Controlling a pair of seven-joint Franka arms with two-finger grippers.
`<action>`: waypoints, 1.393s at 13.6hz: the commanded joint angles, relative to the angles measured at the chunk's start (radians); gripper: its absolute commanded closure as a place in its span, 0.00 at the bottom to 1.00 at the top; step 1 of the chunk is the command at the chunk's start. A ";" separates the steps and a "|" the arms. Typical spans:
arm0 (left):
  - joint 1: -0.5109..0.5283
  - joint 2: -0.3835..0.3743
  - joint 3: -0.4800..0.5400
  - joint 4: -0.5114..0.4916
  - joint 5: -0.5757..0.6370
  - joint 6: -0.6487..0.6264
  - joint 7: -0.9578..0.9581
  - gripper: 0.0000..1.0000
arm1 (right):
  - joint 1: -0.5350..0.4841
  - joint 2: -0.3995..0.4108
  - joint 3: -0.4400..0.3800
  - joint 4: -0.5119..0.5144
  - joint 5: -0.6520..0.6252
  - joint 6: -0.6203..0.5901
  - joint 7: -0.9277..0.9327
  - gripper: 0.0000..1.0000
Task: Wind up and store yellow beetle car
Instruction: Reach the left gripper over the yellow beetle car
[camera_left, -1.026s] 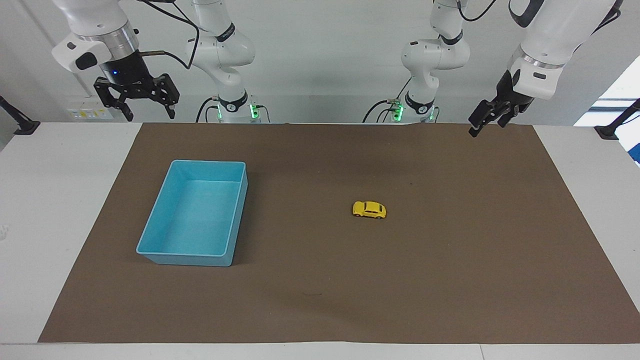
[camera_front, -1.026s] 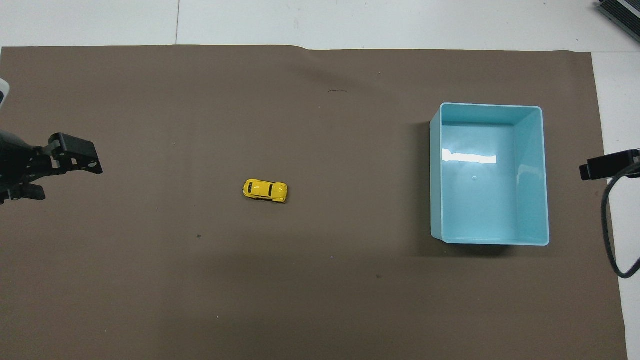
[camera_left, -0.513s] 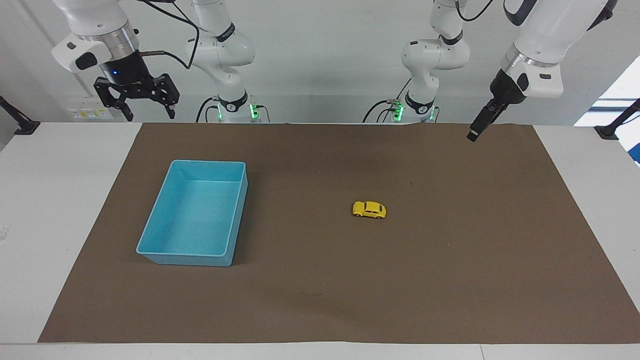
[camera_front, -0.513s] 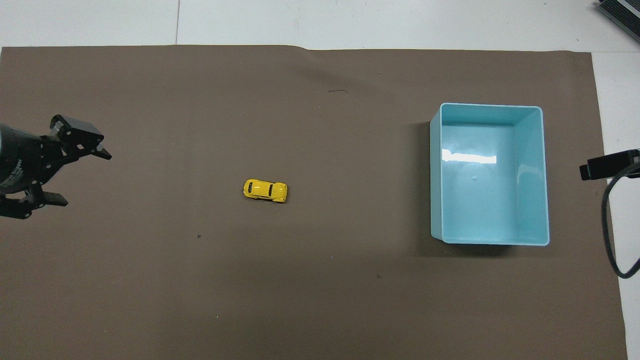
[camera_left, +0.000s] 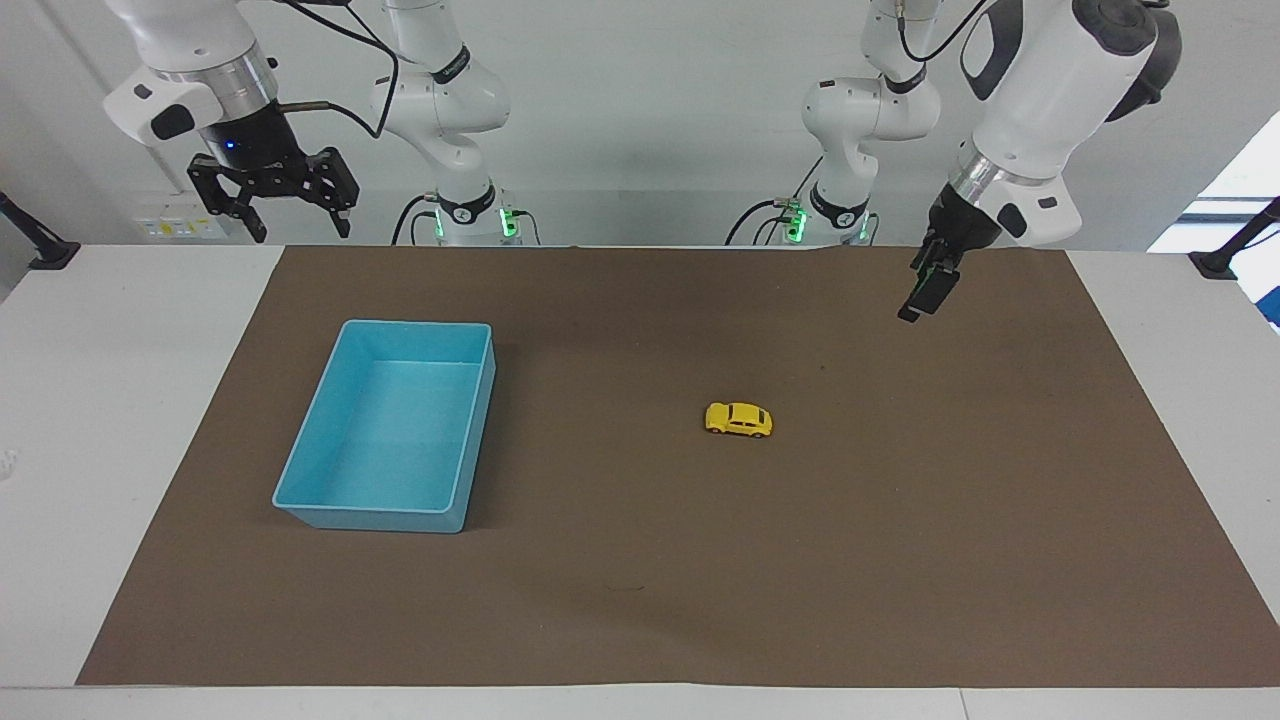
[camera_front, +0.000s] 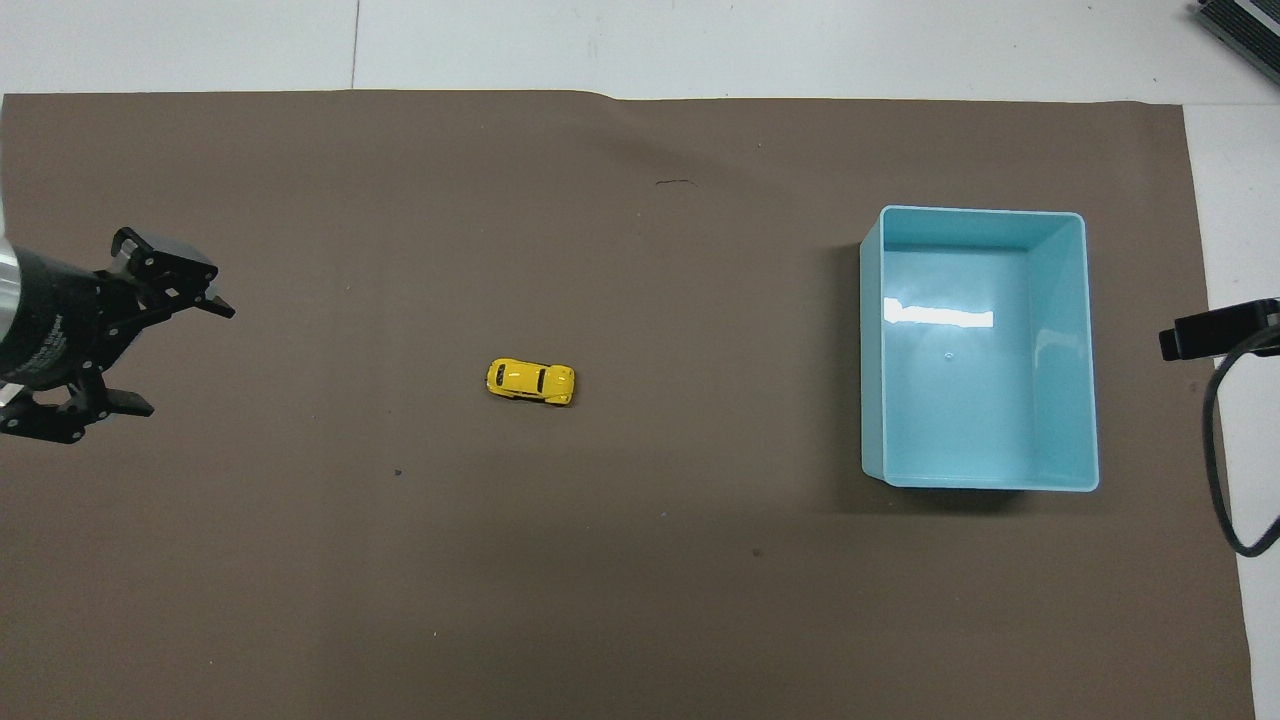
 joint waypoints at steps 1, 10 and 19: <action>-0.008 -0.006 0.012 -0.068 -0.012 0.079 -0.084 0.00 | -0.006 -0.015 0.004 -0.006 0.010 -0.007 0.008 0.00; -0.133 0.222 0.014 -0.087 0.000 0.345 -0.397 0.00 | -0.006 -0.015 0.004 -0.006 0.010 -0.009 0.008 0.00; -0.282 0.298 0.014 -0.208 0.002 0.487 -0.512 0.00 | -0.006 -0.015 0.004 -0.006 0.010 -0.007 0.008 0.00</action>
